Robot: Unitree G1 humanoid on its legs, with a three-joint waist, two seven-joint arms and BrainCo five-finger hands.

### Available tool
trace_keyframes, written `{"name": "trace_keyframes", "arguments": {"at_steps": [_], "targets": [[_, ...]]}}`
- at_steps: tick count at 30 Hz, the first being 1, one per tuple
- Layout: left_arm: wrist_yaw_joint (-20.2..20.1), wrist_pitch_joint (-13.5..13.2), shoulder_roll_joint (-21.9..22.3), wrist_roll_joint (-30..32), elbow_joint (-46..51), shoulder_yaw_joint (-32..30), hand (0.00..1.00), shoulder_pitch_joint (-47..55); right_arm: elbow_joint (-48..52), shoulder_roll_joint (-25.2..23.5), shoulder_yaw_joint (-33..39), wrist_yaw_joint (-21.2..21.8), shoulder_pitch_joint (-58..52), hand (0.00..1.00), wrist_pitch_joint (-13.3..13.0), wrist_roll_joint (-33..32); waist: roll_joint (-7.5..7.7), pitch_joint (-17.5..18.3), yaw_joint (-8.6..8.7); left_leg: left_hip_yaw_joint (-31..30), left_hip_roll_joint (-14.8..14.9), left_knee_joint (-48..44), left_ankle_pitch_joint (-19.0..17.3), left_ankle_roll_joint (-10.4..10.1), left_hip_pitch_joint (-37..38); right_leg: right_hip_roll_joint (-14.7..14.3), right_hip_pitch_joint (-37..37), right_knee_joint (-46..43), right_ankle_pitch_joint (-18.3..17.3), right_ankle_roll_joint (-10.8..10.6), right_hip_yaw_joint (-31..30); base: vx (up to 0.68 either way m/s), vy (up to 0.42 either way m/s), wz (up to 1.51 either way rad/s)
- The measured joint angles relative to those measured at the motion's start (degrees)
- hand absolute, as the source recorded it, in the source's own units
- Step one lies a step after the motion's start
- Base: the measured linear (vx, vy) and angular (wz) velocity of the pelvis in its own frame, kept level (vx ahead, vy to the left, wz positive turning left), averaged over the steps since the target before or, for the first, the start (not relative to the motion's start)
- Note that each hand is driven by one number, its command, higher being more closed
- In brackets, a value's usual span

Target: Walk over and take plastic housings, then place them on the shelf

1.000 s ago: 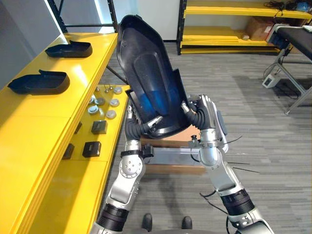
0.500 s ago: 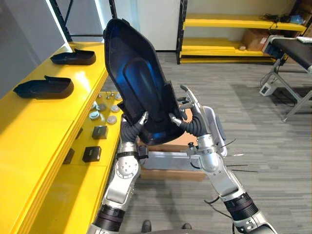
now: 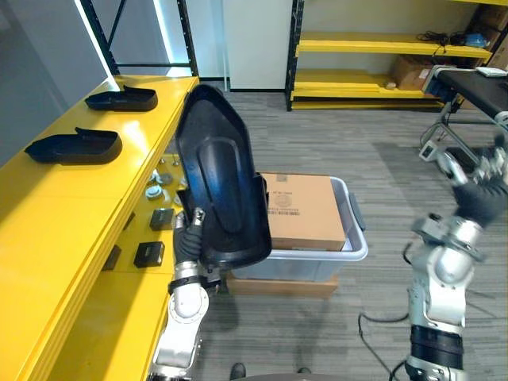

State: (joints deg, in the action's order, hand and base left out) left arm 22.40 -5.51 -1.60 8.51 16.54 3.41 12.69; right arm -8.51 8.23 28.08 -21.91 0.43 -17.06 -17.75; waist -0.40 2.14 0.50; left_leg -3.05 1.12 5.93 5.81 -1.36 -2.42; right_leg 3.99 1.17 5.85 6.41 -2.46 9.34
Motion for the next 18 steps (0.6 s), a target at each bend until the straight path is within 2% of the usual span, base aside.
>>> {"name": "trace_keyframes", "arguments": {"at_steps": [4,10,11,14,17,18], "targets": [[-1.2,-1.0,0.9,-0.1,1.5,-1.7,1.00,3.2,-18.6,-0.7,3.9,1.8,-5.9,0.00,2.8,-2.4,-1.05,0.6,0.16,-0.1,0.1,0.0,-0.7,-0.3,-0.2,0.0,0.2,0.0,0.0,0.0,0.0,0.00,0.000,0.00],[-3.7,-2.0,0.9,-1.3,1.7,-1.2,1.00,4.9,-40.6,-3.6,2.9,7.4,-12.8,0.00,7.6,-0.4,-1.22,0.4,0.25,-1.0,0.4,0.0,-0.8,-0.3,-0.9,-0.3,0.0,0.0,0.0,0.0,0.5,0.00,-0.001,0.05],[-4.3,-2.0,0.9,-1.3,1.7,-1.0,1.00,5.0,-42.5,-4.3,2.2,8.4,-13.9,0.00,8.5,0.8,-1.27,0.1,0.28,-1.4,0.4,0.0,-0.8,-0.3,-1.0,-0.3,-0.1,-0.2,0.0,0.0,1.0,0.00,-0.007,0.10],[-5.1,-2.0,0.9,-1.4,1.7,0.0,1.00,5.0,-44.5,-5.5,-0.5,9.9,-15.7,0.00,9.2,2.8,-1.32,-0.2,0.30,-1.7,0.4,0.0,-0.8,-0.3,-0.8,-0.3,-0.8,-0.2,-0.1,-0.1,1.8,-0.02,-0.006,0.20],[-6.0,-2.3,1.1,-1.7,1.9,2.1,1.00,4.8,-44.5,-6.2,-4.6,10.9,-15.7,0.00,9.9,4.9,-1.67,-2.1,0.21,-4.9,-0.2,-0.5,-0.8,-0.3,-1.2,0.1,-2.0,-1.8,-1.5,-0.7,6.8,-0.05,-0.022,0.83],[-6.2,-2.3,1.5,-1.8,2.3,3.4,1.00,4.4,-44.0,-6.3,-6.2,10.9,-15.1,0.00,9.9,5.1,-2.19,-4.0,0.27,-7.3,-0.6,-2.6,-0.8,-0.3,-2.9,0.8,-1.9,-4.9,-3.4,-0.9,10.9,-0.12,-0.002,1.88]]}}
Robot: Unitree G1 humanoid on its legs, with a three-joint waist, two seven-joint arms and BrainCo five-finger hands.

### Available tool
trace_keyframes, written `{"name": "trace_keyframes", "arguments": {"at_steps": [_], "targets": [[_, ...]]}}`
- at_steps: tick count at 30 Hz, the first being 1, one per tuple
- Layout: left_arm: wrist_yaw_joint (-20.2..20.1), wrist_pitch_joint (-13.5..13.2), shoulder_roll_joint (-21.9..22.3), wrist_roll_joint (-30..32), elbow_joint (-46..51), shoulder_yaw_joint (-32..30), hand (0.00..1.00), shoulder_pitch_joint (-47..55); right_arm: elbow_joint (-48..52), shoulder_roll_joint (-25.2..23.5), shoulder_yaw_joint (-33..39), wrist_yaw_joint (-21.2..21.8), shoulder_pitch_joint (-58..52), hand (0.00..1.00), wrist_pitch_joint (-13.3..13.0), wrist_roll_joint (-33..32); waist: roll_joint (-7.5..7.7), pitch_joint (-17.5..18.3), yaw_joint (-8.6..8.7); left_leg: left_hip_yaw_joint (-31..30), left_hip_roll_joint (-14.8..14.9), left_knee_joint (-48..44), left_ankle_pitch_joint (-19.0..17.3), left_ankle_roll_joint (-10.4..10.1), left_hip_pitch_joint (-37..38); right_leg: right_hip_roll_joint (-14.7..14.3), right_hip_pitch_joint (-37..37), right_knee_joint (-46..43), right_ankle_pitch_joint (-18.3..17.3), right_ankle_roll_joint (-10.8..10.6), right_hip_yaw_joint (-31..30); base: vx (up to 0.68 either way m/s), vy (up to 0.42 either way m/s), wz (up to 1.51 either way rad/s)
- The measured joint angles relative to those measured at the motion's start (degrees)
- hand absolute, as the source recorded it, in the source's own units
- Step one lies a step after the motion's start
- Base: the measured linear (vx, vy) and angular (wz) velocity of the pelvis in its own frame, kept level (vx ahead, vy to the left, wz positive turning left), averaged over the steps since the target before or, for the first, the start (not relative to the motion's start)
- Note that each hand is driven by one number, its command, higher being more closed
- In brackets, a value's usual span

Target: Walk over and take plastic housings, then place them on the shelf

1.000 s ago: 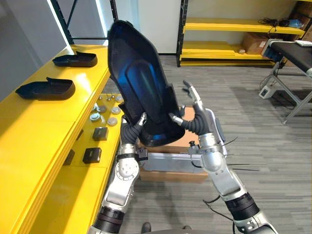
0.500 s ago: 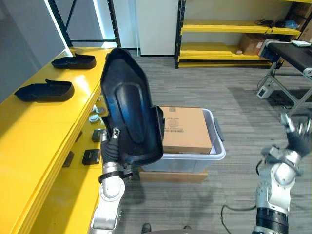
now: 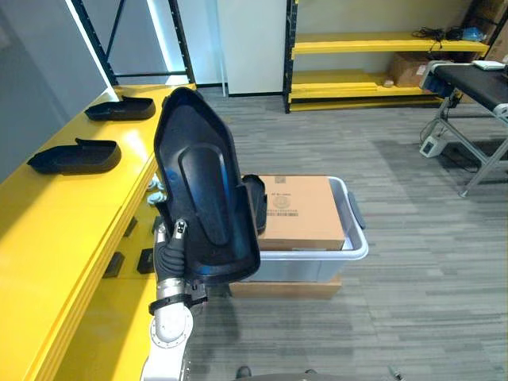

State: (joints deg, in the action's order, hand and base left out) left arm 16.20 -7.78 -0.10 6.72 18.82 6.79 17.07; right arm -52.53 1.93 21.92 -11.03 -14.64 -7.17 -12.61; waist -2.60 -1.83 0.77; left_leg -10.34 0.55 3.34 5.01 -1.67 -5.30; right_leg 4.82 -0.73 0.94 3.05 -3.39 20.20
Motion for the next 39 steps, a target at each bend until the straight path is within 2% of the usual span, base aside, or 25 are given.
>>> {"name": "trace_keyframes", "arguments": {"at_steps": [1,2,3,4,5,6,8,12,14,15,16,17,18,19,20,22,23,25,27,28,29,31,33,34,39], "targets": [[-0.1,0.0,0.3,-0.2,0.7,1.3,1.00,-0.3,0.0,-0.3,-0.6,0.0,0.5,0.00,0.0,0.4,-0.33,-1.2,0.03,-1.4,-0.8,-1.7,-0.4,0.3,-2.2,1.7,0.3,-2.7,-2.1,-0.2,5.3,-0.10,0.035,2.10],[-0.1,0.0,0.3,-0.6,1.2,1.7,1.00,-0.3,0.0,-0.6,-0.8,0.0,0.8,0.00,0.0,0.5,0.14,-1.7,-0.08,-1.2,-1.1,-2.5,-1.2,0.2,-3.1,2.8,0.4,-3.5,-3.1,0.1,7.4,-0.06,0.095,2.21],[0.0,-0.1,0.5,-1.4,1.7,1.8,1.00,-0.6,0.0,-1.1,-1.1,0.0,2.0,0.00,-0.1,1.0,1.06,-2.2,-0.44,3.2,-1.4,-7.7,-2.1,1.6,-5.8,5.3,0.6,-5.0,-4.3,-0.5,11.3,0.02,0.094,1.86],[0.2,-0.2,1.2,-1.9,2.5,1.7,1.00,-0.6,0.4,-0.5,-1.8,0.0,3.1,0.00,-0.1,1.4,1.20,-2.8,-1.23,11.0,-0.4,-13.5,-3.3,3.1,-7.8,7.4,0.5,-7.7,-5.3,-1.2,14.5,0.06,0.109,1.89],[0.1,-0.2,1.7,-2.2,2.8,1.7,1.00,-0.8,2.2,0.1,-2.2,0.0,3.3,0.00,-0.1,1.5,0.04,-3.1,-1.55,18.2,2.2,-15.5,-5.2,5.5,-7.8,7.8,-0.3,-9.4,-6.2,-1.7,17.1,0.08,0.094,1.62],[0.1,-0.4,2.2,-2.2,2.9,1.7,1.00,-1.1,3.0,0.5,-2.5,0.0,3.9,0.00,-0.1,1.7,-0.51,-3.3,-1.45,22.2,3.8,-15.2,-7.8,4.4,-6.9,9.0,-0.7,-11.9,-7.3,-2.6,19.5,0.07,0.126,1.34],[0.1,-0.4,1.9,-2.6,3.1,1.9,1.00,-1.6,4.0,0.9,-2.8,0.3,5.9,0.00,-0.3,2.1,0.29,-3.2,-1.69,33.1,5.2,-14.5,-8.3,5.1,-6.0,12.2,-2.2,-13.9,-8.0,-4.5,24.7,0.10,0.109,1.34],[-0.2,-1.0,1.7,-2.7,1.5,2.6,1.00,-2.6,3.0,0.2,-2.9,1.3,9.2,0.00,-0.1,2.7,1.40,-3.3,-1.86,32.0,1.9,-14.2,-8.9,5.9,-6.6,14.1,-5.1,-11.9,-7.2,-6.3,28.8,0.14,0.120,0.69],[-1.3,-0.9,1.6,-2.7,-0.5,3.7,1.00,-3.6,1.8,0.3,-2.8,1.3,9.4,0.00,0.5,3.4,2.51,-3.5,-1.79,29.4,-1.1,-15.6,-10.7,7.0,-6.1,17.1,-7.7,-14.4,-7.6,-6.5,31.9,0.20,0.104,0.72],[-1.4,-0.9,1.6,-2.7,-0.8,4.1,1.00,-3.7,1.8,0.4,-2.8,1.3,9.3,0.00,0.8,3.8,2.60,-3.6,-1.78,28.7,-1.6,-16.6,-11.3,7.7,-6.1,18.3,-8.0,-16.7,-8.1,-5.7,32.1,0.28,0.132,0.75],[-1.9,-0.8,1.5,-2.7,-1.8,4.6,1.00,-4.2,1.9,0.4,-2.9,1.3,9.2,0.00,1.2,3.9,2.61,-3.6,-1.51,27.0,-2.3,-19.1,-12.9,8.4,-5.9,21.1,-7.7,-23.5,-9.0,-2.1,30.8,0.25,0.107,0.85],[-2.4,-0.7,1.1,-2.7,-2.6,5.7,1.00,-5.0,1.8,0.3,-3.6,1.5,8.3,0.00,1.4,3.9,2.59,-3.7,-1.29,24.8,-2.5,-20.8,-14.5,8.9,-5.1,22.8,-5.4,-31.6,-8.5,2.8,24.7,0.25,0.101,0.82],[-2.4,-0.8,0.5,-2.7,-3.1,6.3,1.00,-5.4,1.6,0.1,-4.2,1.6,8.2,0.00,1.4,4.0,2.76,-3.8,-1.30,24.1,-2.3,-21.0,-15.0,8.9,-4.5,22.2,-3.7,-34.3,-10.1,2.7,19.5,0.24,0.044,0.72],[-2.3,-0.8,-0.4,-2.7,-3.7,6.0,1.00,-6.0,1.5,-0.2,-5.3,2.3,8.2,0.00,1.4,4.2,2.93,-3.7,-1.40,22.5,-1.9,-20.6,-15.4,8.7,-3.3,19.0,-0.4,-36.9,-14.0,1.1,10.4,0.19,0.028,0.46],[-2.1,-0.8,-0.8,-2.6,-3.9,5.8,1.00,-6.0,1.5,-0.3,-5.8,2.5,8.5,0.00,1.4,4.2,2.99,-3.7,-1.37,22.0,-1.8,-20.1,-15.3,8.6,-2.4,17.5,1.1,-36.8,-15.6,0.5,7.1,0.26,0.014,0.45],[-1.6,-0.9,-0.8,-2.6,-4.3,5.3,1.00,-6.1,1.6,-0.4,-8.2,2.9,9.1,0.00,1.2,4.2,2.99,-3.7,-1.41,20.1,-1.5,-18.3,-15.4,8.0,0.6,12.2,5.5,-32.5,-18.4,-0.4,0.6,0.22,-0.016,0.34],[-1.5,-0.9,-0.8,-2.6,-4.7,5.4,1.00,-6.2,1.6,-0.4,-8.8,3.1,9.1,0.00,1.2,4.2,2.86,-3.8,-1.31,19.4,-1.4,-18.0,-15.6,7.7,1.3,10.7,6.5,-31.2,-18.5,-0.4,-1.1,0.18,-0.066,0.53],[-1.0,-0.9,-0.8,-2.6,-6.6,6.4,1.00,-7.4,1.6,-0.6,-10.3,3.6,9.0,0.00,1.2,4.2,2.49,-3.9,-0.50,15.9,-0.6,-18.7,-16.6,5.9,2.8,5.2,10.4,-27.2,-18.3,-0.8,-8.5,0.14,-0.119,0.79],[-0.7,-1.0,-0.8,-2.6,-6.6,7.2,1.00,-7.4,2.1,-1.1,-11.2,3.5,7.9,0.00,1.2,4.2,3.75,-3.9,0.13,12.6,-0.7,-20.3,-17.7,4.0,2.6,3.7,12.1,-24.5,-16.9,-1.6,-13.0,0.10,-0.210,1.06],[-0.7,-1.1,-0.9,-2.6,-6.6,7.7,1.00,-7.4,2.4,-1.9,-11.2,3.5,6.5,0.00,1.2,4.2,5.42,-3.7,0.02,10.9,-1.3,-21.6,-19.1,2.4,2.6,4.4,12.0,-22.8,-13.9,-1.2,-13.9,0.09,-0.274,1.06],[-0.6,-1.1,-0.9,-2.6,-6.6,8.1,1.00,-7.3,2.3,-2.3,-11.2,3.5,5.9,0.00,1.2,4.2,6.12,-3.5,-0.15,10.0,-1.5,-22.0,-19.8,1.7,2.6,4.7,12.0,-23.0,-11.3,-1.2,-13.5,0.13,-0.342,1.02],[-0.8,-1.6,0.1,-2.6,-6.9,9.6,1.00,-7.4,3.6,-2.2,-11.2,3.5,5.1,0.00,1.3,4.2,5.32,-2.6,-0.19,9.6,3.6,-22.1,-20.5,-1.2,1.2,2.7,10.6,-22.6,-12.1,0.8,-7.1,0.19,-0.464,0.96],[-0.9,-1.6,0.4,-2.7,-7.0,10.4,1.00,-7.4,5.0,-2.0,-11.1,3.5,5.1,0.00,1.2,4.2,4.84,-2.3,-0.21,10.3,5.6,-19.5,-18.5,-3.4,1.1,2.0,10.5,-21.9,-12.3,1.6,-4.8,0.13,-0.354,0.62],[-1.1,-1.6,0.6,-2.7,-7.1,11.2,1.00,-7.4,5.7,-1.9,-11.1,3.4,5.5,0.00,1.2,4.2,4.61,-2.2,-0.08,10.6,6.7,-16.9,-16.2,-4.0,1.4,1.5,10.1,-21.2,-12.4,2.1,-3.2,0.11,-0.248,0.47],[-1.2,-1.6,1.6,-2.7,-8.1,13.6,1.00,-8.5,6.8,-1.4,-9.3,3.3,5.5,0.00,0.8,4.1,4.65,-2.1,-0.11,10.8,7.2,-10.0,-10.2,-4.4,3.2,1.2,8.0,-18.1,-11.9,3.2,1.3,0.08,-0.101,0.45]]}}
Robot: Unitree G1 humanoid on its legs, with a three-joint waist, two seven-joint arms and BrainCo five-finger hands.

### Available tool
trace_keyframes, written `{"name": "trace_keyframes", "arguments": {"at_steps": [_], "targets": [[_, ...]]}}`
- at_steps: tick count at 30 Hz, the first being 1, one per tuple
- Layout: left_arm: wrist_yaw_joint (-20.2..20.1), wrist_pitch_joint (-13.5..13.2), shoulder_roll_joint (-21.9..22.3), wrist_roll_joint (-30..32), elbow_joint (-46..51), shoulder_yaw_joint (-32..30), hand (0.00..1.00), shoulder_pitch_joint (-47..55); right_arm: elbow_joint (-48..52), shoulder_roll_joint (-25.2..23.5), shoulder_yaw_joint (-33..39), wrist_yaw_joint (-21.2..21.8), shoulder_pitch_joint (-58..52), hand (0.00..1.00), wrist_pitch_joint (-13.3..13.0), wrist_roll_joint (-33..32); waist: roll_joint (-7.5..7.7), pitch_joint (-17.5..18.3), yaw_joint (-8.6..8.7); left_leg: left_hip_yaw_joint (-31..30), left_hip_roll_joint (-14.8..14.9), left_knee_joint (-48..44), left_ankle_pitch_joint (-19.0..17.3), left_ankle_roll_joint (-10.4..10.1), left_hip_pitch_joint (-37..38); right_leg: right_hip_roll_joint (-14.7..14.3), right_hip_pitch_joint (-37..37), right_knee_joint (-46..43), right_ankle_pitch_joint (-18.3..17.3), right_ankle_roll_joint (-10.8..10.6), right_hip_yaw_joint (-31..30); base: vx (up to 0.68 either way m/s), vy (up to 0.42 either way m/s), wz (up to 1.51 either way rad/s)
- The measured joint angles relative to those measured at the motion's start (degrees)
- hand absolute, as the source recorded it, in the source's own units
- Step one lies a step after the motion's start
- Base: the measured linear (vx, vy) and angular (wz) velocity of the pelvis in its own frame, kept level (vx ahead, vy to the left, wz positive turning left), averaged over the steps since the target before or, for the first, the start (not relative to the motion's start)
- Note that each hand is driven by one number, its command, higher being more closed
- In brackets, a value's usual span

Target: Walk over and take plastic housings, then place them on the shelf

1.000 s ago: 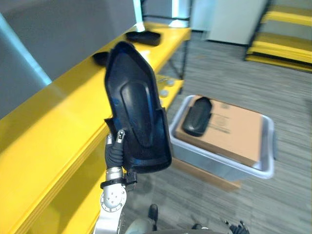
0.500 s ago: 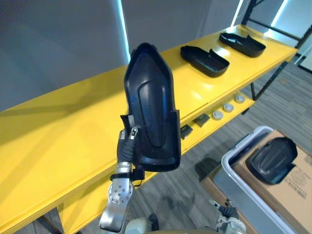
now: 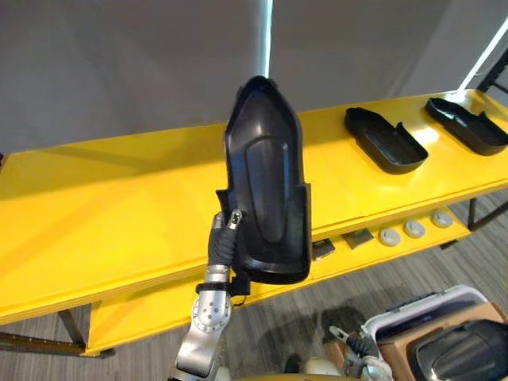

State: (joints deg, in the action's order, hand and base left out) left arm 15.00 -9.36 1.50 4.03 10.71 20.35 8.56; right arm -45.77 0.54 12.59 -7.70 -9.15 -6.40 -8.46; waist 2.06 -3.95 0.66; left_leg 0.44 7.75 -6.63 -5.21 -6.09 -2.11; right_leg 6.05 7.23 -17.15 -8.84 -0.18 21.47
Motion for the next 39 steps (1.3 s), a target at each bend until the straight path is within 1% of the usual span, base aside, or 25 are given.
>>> {"name": "trace_keyframes", "arguments": {"at_steps": [2,4,6,7,8,10,13,15,17,19,22,24,25,26,27,28,29,31,35,37,39], "targets": [[0.1,0.0,-0.1,0.0,-0.1,-0.3,1.00,-0.3,-0.1,-0.5,0.2,0.0,0.0,0.00,0.0,0.0,0.03,0.0,-0.13,0.0,0.0,1.0,0.9,-0.2,0.0,-0.2,-0.1,1.0,0.6,0.6,0.4,-0.01,-0.004,0.12],[0.1,0.0,-0.2,0.0,-0.5,-0.8,1.00,-0.3,-0.6,-0.8,0.2,0.0,0.0,0.00,0.0,0.0,0.03,0.0,-0.08,0.1,-0.1,1.9,1.8,0.1,0.3,-0.5,-0.9,2.8,1.8,0.4,0.4,-0.03,0.010,0.02],[0.0,0.1,-1.1,0.1,-2.5,-0.9,1.00,-0.4,-1.1,-0.9,0.2,0.0,0.0,0.00,0.0,0.0,-0.18,0.4,0.00,0.7,0.1,4.4,3.2,0.4,2.2,-1.6,-3.4,7.4,4.5,0.3,0.3,-0.07,0.030,-0.07],[0.0,0.1,-1.8,0.1,-3.4,-0.8,1.00,-0.5,-1.1,-0.9,0.3,0.0,0.0,0.00,0.0,0.0,-0.39,0.8,0.07,1.1,0.2,5.1,3.3,0.5,2.5,-2.1,-4.3,9.9,6.0,0.2,0.2,-0.09,0.045,-0.11],[0.0,0.1,-2.0,0.1,-3.8,-0.9,1.00,-0.5,-1.1,-0.9,0.4,0.0,0.0,0.00,0.0,0.0,-0.44,1.1,0.10,1.3,0.2,5.4,3.4,0.7,2.5,-2.3,-4.6,10.9,6.7,0.1,0.1,-0.12,0.051,-0.06],[0.0,0.4,-2.4,0.5,-4.7,-1.2,1.00,-0.6,-1.2,-1.0,0.4,0.0,-0.1,0.00,0.0,0.1,-0.47,1.1,0.36,1.6,-0.3,6.7,4.5,1.1,2.7,-2.6,-5.9,15.1,9.7,-0.2,0.0,-0.15,0.054,-0.03],[0.1,0.5,-2.5,1.2,-5.0,-3.7,1.00,-0.9,-1.3,-1.6,0.3,0.1,-0.4,0.00,0.1,0.1,-0.48,1.4,0.35,2.8,-0.7,8.1,4.6,1.0,2.6,-3.0,-7.1,19.5,12.0,-0.9,-1.1,-0.17,0.032,-0.15],[0.5,0.9,-2.5,1.4,-7.2,-5.8,1.00,-2.7,-1.5,-1.4,0.2,0.2,-1.0,0.00,0.1,0.1,-0.83,1.9,0.67,3.5,-0.8,9.2,4.8,0.8,2.7,-3.1,-7.1,20.9,12.2,-1.1,-1.3,-0.13,0.010,-0.07],[1.6,2.0,-2.5,1.6,-10.6,-7.9,1.00,-5.9,-2.6,-1.2,-0.2,0.2,-1.2,0.00,0.3,0.2,-0.88,2.4,1.62,4.0,-0.8,10.9,4.9,0.7,2.9,-3.2,-7.0,22.0,12.2,-1.1,-1.3,-0.07,-0.001,0.04],[4.1,3.0,-2.5,1.7,-14.7,-10.3,1.00,-10.5,-3.0,-1.1,-0.2,0.3,-1.5,0.00,0.4,0.4,-0.90,2.6,2.11,4.6,-0.8,12.3,5.1,0.4,3.1,-3.6,-6.7,23.1,12.2,-1.1,-1.8,-0.03,-0.009,-0.10],[6.2,3.9,-2.9,1.7,-17.8,-12.3,1.00,-14.2,-3.0,-0.7,-0.5,0.4,-1.6,0.00,0.4,0.9,-0.70,2.8,2.47,5.1,-0.8,12.3,5.2,0.1,3.1,-4.0,-6.2,23.1,12.2,-1.1,-2.8,0.00,0.000,-0.20],[8.1,4.6,-3.5,1.7,-20.9,-14.6,1.00,-17.6,-3.0,0.1,-0.7,0.4,-1.6,0.00,0.4,1.4,-0.70,2.9,3.51,5.3,-0.7,12.3,5.2,0.1,3.0,-4.1,-6.1,23.1,12.2,-1.1,-2.8,0.04,0.001,-0.06],[8.4,4.7,-3.5,1.7,-21.9,-15.0,1.00,-18.5,-3.0,0.3,-0.7,0.4,-1.6,0.00,0.4,1.4,-0.72,2.9,3.60,5.3,-0.7,12.3,5.3,0.1,3.1,-4.1,-6.1,23.1,12.3,-1.2,-2.9,0.07,0.007,-0.04],[9.2,5.2,-3.6,1.8,-23.6,-16.1,1.00,-20.4,-3.0,0.6,-0.7,0.5,-1.6,0.00,0.4,1.4,-0.75,2.9,3.94,5.5,-0.7,12.3,5.7,-0.5,3.1,-4.1,-6.0,23.1,13.0,-1.4,-3.0,0.10,0.016,-0.12],[10.1,5.5,-3.9,1.7,-25.4,-17.0,1.00,-22.1,-3.0,0.7,-0.7,0.5,-1.6,0.00,0.4,1.8,-0.72,2.9,4.43,5.9,-0.7,12.3,6.1,-0.2,3.3,-4.1,-5.9,23.1,13.9,-1.2,-3.4,0.11,0.017,-0.15],[10.3,5.7,-4.1,1.8,-26.3,-17.6,1.00,-22.8,-3.0,0.8,-0.8,0.5,-1.5,0.00,0.4,2.0,-0.75,2.9,4.73,6.0,-0.7,12.3,6.2,-0.2,3.5,-4.1,-6.0,23.0,14.3,-1.3,-3.6,0.13,0.017,-0.21],[11.0,6.4,-4.7,1.7,-28.5,-19.0,1.00,-24.7,-3.0,1.0,-0.8,0.5,-1.3,0.00,0.5,2.3,-0.83,2.9,4.88,6.2,-0.7,12.3,6.4,-0.4,3.9,-4.2,-6.0,23.0,14.8,-0.9,-4.2,0.11,0.010,-0.19],[11.6,7.2,-5.1,1.7,-31.2,-20.5,1.00,-27.7,-3.0,1.0,-0.7,0.5,-1.3,0.00,0.5,2.3,-0.84,2.9,5.07,6.2,-0.8,12.0,6.9,0.2,4.2,-4.1,-5.9,22.8,15.4,-0.1,-4.3,0.14,0.016,-0.12],[12.8,8.4,-6.5,1.1,-34.4,-21.3,1.00,-31.7,-3.0,1.0,-0.8,0.7,-1.0,0.00,0.5,2.4,-0.79,2.9,5.26,6.2,-1.1,11.9,6.9,0.2,4.2,-3.9,-5.9,22.8,15.4,-0.1,-4.3,0.10,0.031,-0.01],[13.0,9.0,-7.0,0.5,-38.2,-23.2,1.00,-34.8,-2.9,1.1,-0.9,1.6,0.5,0.00,0.5,2.4,-0.66,2.7,5.59,6.2,-1.5,11.9,6.9,0.2,4.2,-3.6,-5.9,22.9,15.4,-0.1,-4.3,0.03,0.045,0.01],[13.6,9.2,-7.7,-0.1,-40.9,-23.6,1.00,-36.3,-2.9,1.2,-1.8,1.8,1.4,0.00,0.4,2.5,-0.52,2.4,5.93,6.1,-1.7,11.9,6.9,0.3,4.2,-3.3,-5.9,22.9,15.4,-0.2,-4.3,-0.03,0.037,0.02]]}}
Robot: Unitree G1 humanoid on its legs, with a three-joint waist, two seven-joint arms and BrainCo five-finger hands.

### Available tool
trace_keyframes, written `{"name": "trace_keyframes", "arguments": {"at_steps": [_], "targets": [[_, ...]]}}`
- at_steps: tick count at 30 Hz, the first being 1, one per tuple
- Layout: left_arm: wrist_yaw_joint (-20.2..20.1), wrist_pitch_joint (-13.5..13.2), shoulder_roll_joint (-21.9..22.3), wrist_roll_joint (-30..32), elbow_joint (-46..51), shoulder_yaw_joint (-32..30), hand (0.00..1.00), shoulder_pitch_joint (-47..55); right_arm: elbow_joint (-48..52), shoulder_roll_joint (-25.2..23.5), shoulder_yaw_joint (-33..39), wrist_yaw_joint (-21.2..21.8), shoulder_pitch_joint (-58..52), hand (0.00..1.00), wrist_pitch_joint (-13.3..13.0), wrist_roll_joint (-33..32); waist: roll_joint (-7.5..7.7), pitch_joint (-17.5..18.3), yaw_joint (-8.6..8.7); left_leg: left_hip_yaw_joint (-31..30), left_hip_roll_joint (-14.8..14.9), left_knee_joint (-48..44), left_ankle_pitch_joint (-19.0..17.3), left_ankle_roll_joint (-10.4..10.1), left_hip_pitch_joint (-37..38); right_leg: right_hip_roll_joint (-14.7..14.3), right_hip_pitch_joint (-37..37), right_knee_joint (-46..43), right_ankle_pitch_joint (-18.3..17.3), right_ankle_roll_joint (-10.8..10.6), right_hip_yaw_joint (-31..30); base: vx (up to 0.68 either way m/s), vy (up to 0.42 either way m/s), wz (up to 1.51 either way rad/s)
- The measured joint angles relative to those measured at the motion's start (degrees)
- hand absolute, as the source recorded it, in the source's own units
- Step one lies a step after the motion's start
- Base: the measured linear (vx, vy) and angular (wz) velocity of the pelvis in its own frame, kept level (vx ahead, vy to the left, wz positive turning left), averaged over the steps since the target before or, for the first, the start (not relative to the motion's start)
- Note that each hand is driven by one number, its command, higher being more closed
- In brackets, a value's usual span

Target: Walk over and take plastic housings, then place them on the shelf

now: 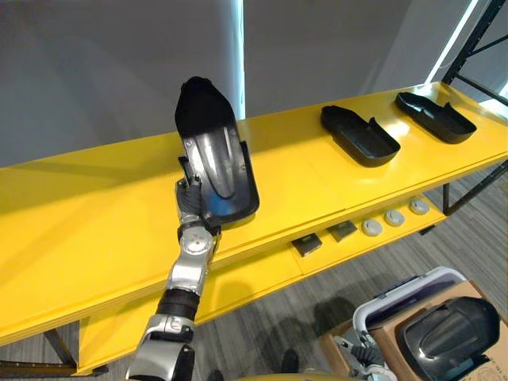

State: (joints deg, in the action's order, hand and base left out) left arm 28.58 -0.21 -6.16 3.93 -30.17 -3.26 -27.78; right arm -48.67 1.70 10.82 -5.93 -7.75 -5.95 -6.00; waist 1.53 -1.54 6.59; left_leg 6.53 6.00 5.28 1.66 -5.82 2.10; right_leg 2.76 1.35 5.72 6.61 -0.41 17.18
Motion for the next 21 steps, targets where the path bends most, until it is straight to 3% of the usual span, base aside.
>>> {"name": "trace_keyframes", "arguments": {"at_steps": [6,7,21], "targets": [[0.2,1.6,-1.5,-0.3,-4.3,-2.1,1.00,-2.7,0.1,-0.1,-0.3,0.1,0.2,0.00,0.0,0.0,0.82,-2.0,0.52,0.2,-0.2,-0.1,-0.5,0.3,-0.8,0.3,0.8,0.3,0.4,-0.3,-0.4,-0.07,0.020,-0.02],[0.1,2.0,-1.7,-0.6,-4.3,-2.5,0.00,-2.8,0.1,-0.1,-0.3,0.1,0.0,0.00,0.0,0.0,0.81,-2.4,0.57,0.5,-0.1,-0.1,-0.5,0.3,-0.8,0.3,1.0,0.3,0.4,-0.5,-0.7,-0.06,0.002,-0.11],[-0.9,2.1,-1.7,-2.4,-8.8,-4.2,0.00,-7.3,0.1,-0.1,-0.1,0.1,0.2,0.00,0.0,0.0,0.00,-3.0,0.89,1.3,-0.2,0.0,-0.1,0.5,-1.0,0.2,1.6,0.0,0.6,-0.3,-1.3,0.03,0.012,-0.04]]}}
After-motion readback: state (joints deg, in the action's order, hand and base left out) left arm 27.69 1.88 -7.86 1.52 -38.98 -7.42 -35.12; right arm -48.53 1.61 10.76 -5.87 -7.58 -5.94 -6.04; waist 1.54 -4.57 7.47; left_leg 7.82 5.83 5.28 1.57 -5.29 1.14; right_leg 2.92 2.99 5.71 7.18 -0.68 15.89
